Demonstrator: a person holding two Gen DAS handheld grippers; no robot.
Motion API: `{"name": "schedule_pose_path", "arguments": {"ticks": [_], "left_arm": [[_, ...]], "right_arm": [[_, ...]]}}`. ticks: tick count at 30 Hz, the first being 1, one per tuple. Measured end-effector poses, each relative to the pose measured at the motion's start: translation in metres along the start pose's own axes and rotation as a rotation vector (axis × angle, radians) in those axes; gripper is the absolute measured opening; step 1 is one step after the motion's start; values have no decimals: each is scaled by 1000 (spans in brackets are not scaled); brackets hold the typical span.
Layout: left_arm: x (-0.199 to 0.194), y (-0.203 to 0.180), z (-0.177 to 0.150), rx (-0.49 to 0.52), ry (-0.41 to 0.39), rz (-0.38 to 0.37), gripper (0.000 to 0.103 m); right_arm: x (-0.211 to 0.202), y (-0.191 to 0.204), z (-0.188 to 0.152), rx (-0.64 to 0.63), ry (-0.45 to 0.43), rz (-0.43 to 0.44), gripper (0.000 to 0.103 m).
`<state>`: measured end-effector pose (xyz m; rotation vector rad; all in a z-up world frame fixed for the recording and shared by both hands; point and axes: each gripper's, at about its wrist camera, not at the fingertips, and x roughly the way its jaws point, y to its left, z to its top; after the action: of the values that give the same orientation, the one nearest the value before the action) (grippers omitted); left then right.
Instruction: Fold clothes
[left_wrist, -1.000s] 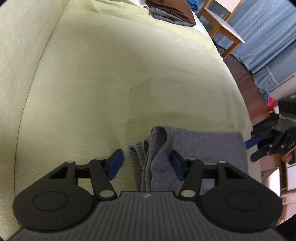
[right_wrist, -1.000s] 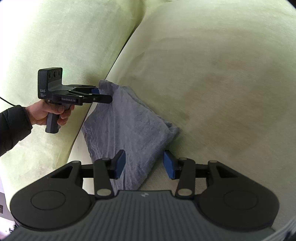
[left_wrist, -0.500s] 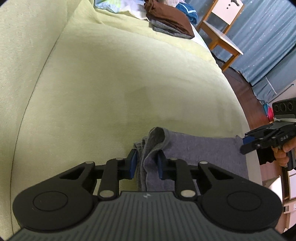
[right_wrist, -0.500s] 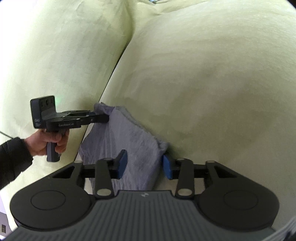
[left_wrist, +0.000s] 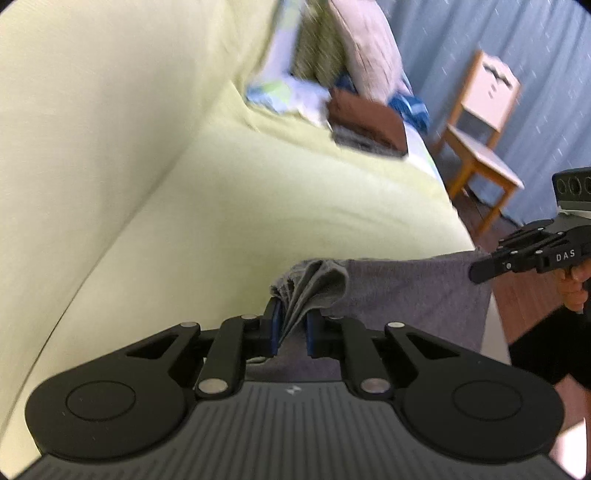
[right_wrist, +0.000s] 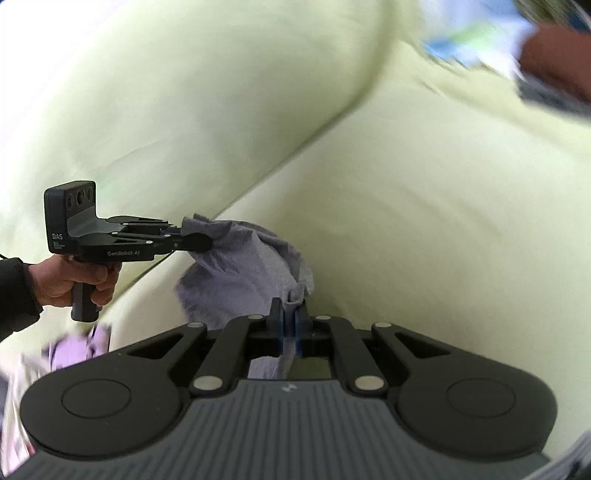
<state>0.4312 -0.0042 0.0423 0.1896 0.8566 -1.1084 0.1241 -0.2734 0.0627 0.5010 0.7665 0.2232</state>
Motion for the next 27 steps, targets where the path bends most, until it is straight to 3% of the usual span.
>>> {"name": "schedule_pose_path", "arguments": {"ticks": [5, 9, 14, 16, 21, 24, 27], "left_arm": [[-88, -56, -38, -129, -60, 72, 13], [-142, -109, -59, -258, -46, 76, 12], [-162, -138, -87, -484, -1, 94, 12], [-146, -130, -103, -544, -1, 108, 12], [-83, -87, -152, -642, -11, 160, 12], [-62, -65, -173, -687, -62, 196, 12], [-50, -48, -188, -726, -115, 227, 13]], "right_arm": [[-41, 32, 12, -95, 73, 62, 4], [-78, 52, 26, -177, 180, 130, 4], [-75, 46, 62, -256, 354, 201, 4], [-46, 29, 68, -281, 398, 221, 4], [75, -15, 73, -286, 501, 284, 4], [144, -35, 68, -295, 542, 301, 4], [184, -49, 64, -298, 555, 306, 4]]}}
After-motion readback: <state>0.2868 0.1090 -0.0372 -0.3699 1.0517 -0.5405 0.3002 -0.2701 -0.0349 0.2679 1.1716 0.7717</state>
